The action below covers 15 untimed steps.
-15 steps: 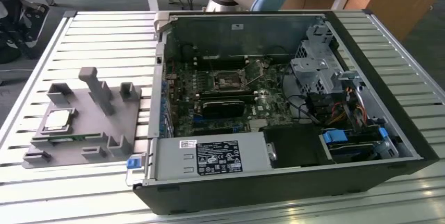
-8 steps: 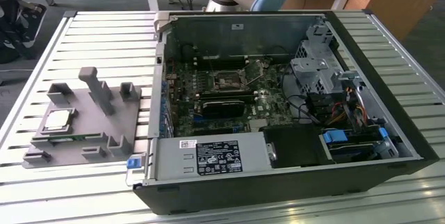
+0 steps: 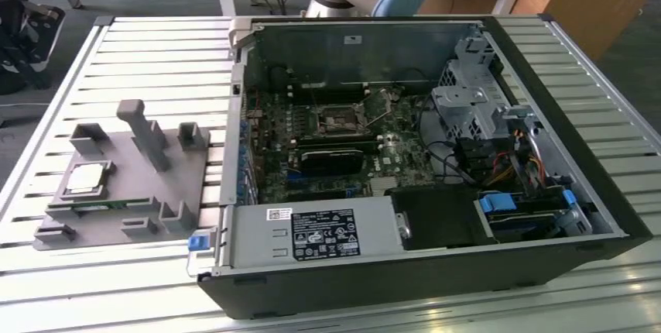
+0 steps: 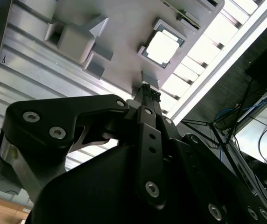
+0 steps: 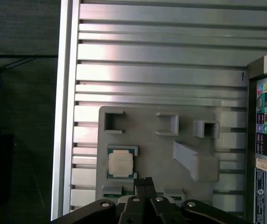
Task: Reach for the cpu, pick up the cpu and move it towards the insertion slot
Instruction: 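Pick up the cpu and move it towards the insertion slot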
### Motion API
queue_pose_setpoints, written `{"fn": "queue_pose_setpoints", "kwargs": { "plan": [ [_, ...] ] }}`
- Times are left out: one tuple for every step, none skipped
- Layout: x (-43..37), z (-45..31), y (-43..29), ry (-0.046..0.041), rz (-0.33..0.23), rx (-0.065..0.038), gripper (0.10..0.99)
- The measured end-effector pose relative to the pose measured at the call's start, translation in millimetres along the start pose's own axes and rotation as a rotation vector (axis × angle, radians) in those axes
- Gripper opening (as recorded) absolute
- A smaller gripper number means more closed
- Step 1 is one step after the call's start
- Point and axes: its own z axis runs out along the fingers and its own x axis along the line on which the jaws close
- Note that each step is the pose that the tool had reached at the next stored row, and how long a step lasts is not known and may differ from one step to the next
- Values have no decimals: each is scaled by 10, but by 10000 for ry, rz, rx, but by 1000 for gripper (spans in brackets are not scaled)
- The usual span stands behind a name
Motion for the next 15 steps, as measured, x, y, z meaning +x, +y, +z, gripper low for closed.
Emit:
{"fn": "queue_pose_setpoints", "kwargs": {
  "plan": [
    [4,1,0,-1,0,-1,106],
    [7,2,0,-1,0,0,106],
    [11,4,0,-1,0,0,106],
    [16,5,0,0,0,0,106],
    [20,6,0,-1,0,0,106],
    [24,8,0,-1,0,-1,106],
    [29,10,0,-1,0,0,106],
    [31,13,-1,-2,0,-1,106],
    [34,15,-1,-2,0,-1,106],
    [36,15,-1,0,0,0,106],
    [38,17,-1,1,0,0,106],
    [43,19,-1,0,1,0,106],
    [45,22,-1,-1,0,0,106],
    [48,23,-1,0,0,0,106],
    [52,25,-1,0,1,0,106]
  ]
}}
